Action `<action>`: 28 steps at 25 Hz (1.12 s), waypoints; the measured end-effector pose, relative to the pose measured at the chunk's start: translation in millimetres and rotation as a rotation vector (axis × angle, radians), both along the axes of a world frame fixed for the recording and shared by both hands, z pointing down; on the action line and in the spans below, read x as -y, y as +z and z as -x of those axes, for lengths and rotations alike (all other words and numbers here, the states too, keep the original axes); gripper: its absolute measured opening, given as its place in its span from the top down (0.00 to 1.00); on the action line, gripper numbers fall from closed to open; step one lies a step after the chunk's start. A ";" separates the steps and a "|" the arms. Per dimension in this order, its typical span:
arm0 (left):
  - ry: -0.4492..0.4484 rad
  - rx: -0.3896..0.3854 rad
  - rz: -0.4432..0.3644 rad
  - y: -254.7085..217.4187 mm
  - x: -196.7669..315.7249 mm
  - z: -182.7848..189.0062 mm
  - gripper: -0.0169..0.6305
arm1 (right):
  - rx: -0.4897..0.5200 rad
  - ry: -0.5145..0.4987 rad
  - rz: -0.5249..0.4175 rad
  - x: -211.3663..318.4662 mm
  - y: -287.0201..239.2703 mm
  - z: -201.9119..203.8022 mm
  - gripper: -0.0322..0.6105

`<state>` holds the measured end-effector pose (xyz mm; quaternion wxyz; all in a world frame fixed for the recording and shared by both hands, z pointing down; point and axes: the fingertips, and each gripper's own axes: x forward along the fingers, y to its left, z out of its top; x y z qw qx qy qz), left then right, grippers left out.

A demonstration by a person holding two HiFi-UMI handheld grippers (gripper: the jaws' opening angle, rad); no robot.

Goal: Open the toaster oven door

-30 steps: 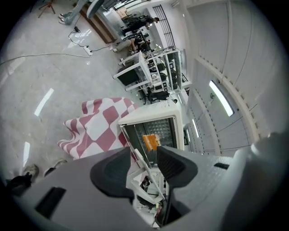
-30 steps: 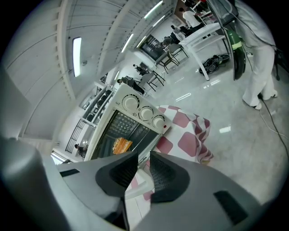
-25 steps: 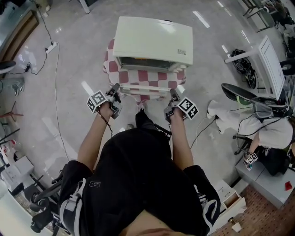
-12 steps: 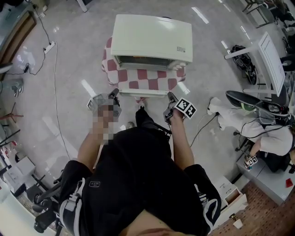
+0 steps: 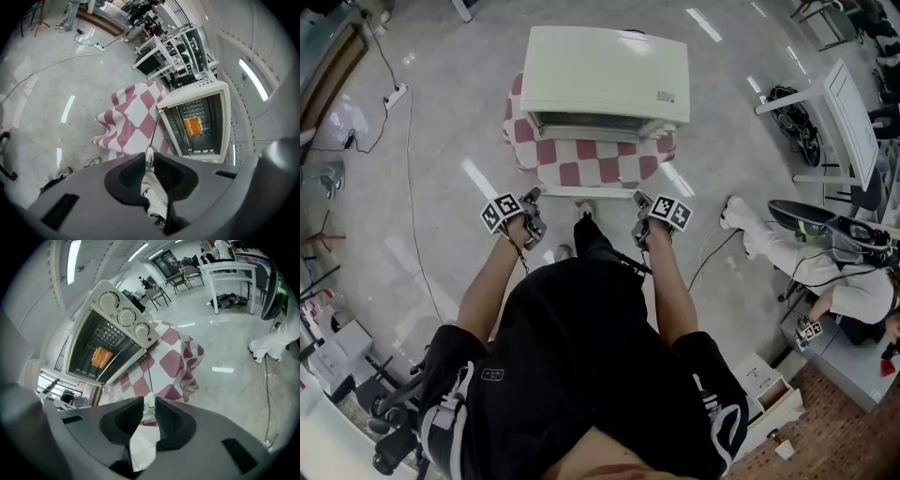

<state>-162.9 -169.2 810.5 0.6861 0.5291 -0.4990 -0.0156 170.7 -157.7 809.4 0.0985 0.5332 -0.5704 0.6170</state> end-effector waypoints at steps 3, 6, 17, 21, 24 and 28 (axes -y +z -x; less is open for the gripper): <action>0.019 0.024 0.024 11.7 -3.0 0.2 0.88 | -0.015 -0.033 0.037 -2.9 10.6 0.5 0.80; 0.038 0.049 0.040 19.9 -3.9 1.4 0.87 | -0.021 -0.044 0.055 -3.3 19.2 2.0 0.80; 0.059 0.095 0.053 38.4 -9.3 -0.4 0.86 | -0.031 -0.072 0.084 -8.4 38.2 0.6 0.80; 0.058 0.095 0.054 39.9 -7.7 1.0 0.86 | -0.028 -0.079 0.077 -7.0 39.2 3.1 0.80; 0.088 0.111 0.047 38.4 -5.6 -0.5 0.85 | -0.044 -0.085 0.064 -5.5 37.5 2.5 0.79; 0.104 0.154 0.057 38.0 -9.3 5.3 0.80 | -0.045 -0.084 0.062 -6.2 33.9 1.6 0.70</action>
